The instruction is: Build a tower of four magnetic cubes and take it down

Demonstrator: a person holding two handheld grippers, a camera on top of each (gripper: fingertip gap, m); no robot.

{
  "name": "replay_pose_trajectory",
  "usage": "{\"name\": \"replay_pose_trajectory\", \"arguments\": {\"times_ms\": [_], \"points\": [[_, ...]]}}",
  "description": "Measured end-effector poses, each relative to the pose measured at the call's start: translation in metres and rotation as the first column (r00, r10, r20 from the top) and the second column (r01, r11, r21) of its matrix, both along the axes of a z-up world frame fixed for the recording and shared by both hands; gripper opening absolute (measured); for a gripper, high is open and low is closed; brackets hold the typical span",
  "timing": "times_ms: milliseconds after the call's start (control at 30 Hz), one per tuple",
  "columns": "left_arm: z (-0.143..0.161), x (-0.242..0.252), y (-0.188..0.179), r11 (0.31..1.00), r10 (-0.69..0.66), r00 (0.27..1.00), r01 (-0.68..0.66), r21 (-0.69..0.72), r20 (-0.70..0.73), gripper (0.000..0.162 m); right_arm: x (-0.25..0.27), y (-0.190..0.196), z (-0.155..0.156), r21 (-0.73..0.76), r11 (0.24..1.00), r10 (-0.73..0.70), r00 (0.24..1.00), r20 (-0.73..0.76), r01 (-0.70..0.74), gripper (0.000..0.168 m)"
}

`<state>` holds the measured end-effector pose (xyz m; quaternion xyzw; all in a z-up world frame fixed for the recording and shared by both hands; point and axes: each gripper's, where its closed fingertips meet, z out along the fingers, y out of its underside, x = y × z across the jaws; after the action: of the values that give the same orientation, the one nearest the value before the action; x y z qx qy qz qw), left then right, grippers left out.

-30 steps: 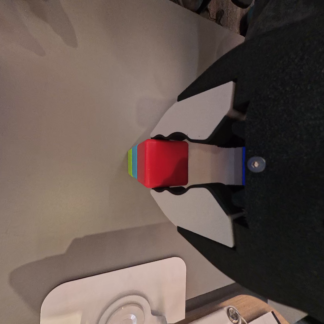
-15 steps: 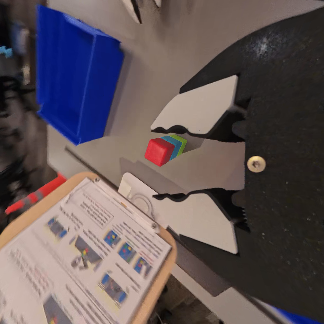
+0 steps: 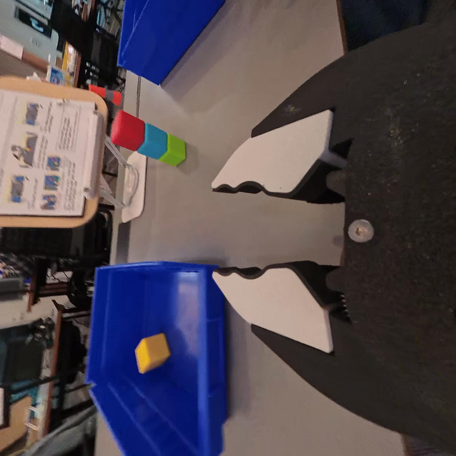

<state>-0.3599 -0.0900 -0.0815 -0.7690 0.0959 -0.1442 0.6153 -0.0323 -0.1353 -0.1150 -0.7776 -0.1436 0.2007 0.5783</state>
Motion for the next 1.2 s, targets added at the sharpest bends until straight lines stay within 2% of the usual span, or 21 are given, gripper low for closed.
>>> {"name": "replay_pose_trajectory", "arguments": {"times_ms": [133,233,367,400,500,567,667,733,800,867,933,1000,1133,1200], "points": [[-0.017,-0.006,-0.007,0.997,0.035,0.999,-0.034,-0.066,0.015,0.063,-0.002,0.000,0.000,0.001,1.000,0.005,1.000,0.004,-0.005,0.041],[0.000,-0.014,0.009,0.996,0.071,0.997,-0.071,-0.050,-0.002,0.066,-0.004,0.000,0.000,0.002,1.000,0.009,1.000,0.004,-0.009,0.041],[0.037,-0.047,0.073,0.967,0.238,0.971,-0.237,-0.092,0.006,0.072,-0.004,0.000,0.000,0.002,1.000,0.011,1.000,0.005,-0.011,0.041],[0.042,-0.056,0.096,0.951,0.288,0.957,-0.283,-0.124,0.023,0.078,-0.005,0.000,0.000,0.002,1.000,0.012,1.000,0.002,-0.012,0.041],[0.044,-0.084,0.165,0.877,0.444,0.896,-0.431,-0.211,0.016,0.077,-0.005,0.000,0.001,0.002,1.000,0.015,1.000,-0.003,-0.015,0.041],[0.030,-0.101,0.209,0.808,0.529,0.848,-0.515,-0.287,-0.034,0.078,-0.005,0.000,0.001,0.001,1.000,0.016,1.000,-0.010,-0.016,0.041],[0.005,-0.116,0.254,0.704,0.581,0.803,-0.579,-0.412,-0.136,0.081,-0.003,0.000,0.001,-0.002,1.000,0.017,1.000,-0.022,-0.017,0.041],[-0.019,-0.125,0.270,0.621,0.590,0.780,-0.603,-0.501,-0.208,0.079,-0.001,0.000,0.001,-0.004,1.000,0.013,1.000,-0.028,-0.013,0.041],[-0.044,-0.127,0.277,0.538,0.587,0.785,-0.562,-0.629,-0.199,0.082,0.001,0.000,0.001,-0.007,1.000,0.010,0.999,-0.035,-0.010,0.041],[-0.053,-0.128,0.286,0.504,0.595,0.790,-0.511,-0.696,-0.149,0.082,0.002,0.000,0.000,-0.009,1.000,0.007,0.999,-0.036,-0.007,0.041],[-0.063,-0.136,0.289,0.455,0.585,0.785,-0.525,-0.719,-0.203,0.082,0.002,0.000,0.000,-0.010,1.000,0.005,0.999,-0.034,-0.005,0.041],[-0.073,-0.142,0.289,0.415,0.593,0.774,-0.532,-0.738,-0.224,0.075,0.002,0.001,-0.001,-0.015,1.000,0.004,0.999,-0.033,-0.005,0.041],[-0.092,-0.138,0.292,0.383,0.565,0.790,-0.506,-0.773,-0.238,0.075,0.002,0.001,-0.003,-0.027,1.000,0.006,1.000,-0.028,-0.007,0.041],[-0.100,-0.132,0.294,0.382,0.546,0.801,-0.497,-0.779,-0.244,0.068,0.002,0.002,-0.003,-0.032,0.999,0.005,1.000,-0.030,-0.006,0.040]]}}
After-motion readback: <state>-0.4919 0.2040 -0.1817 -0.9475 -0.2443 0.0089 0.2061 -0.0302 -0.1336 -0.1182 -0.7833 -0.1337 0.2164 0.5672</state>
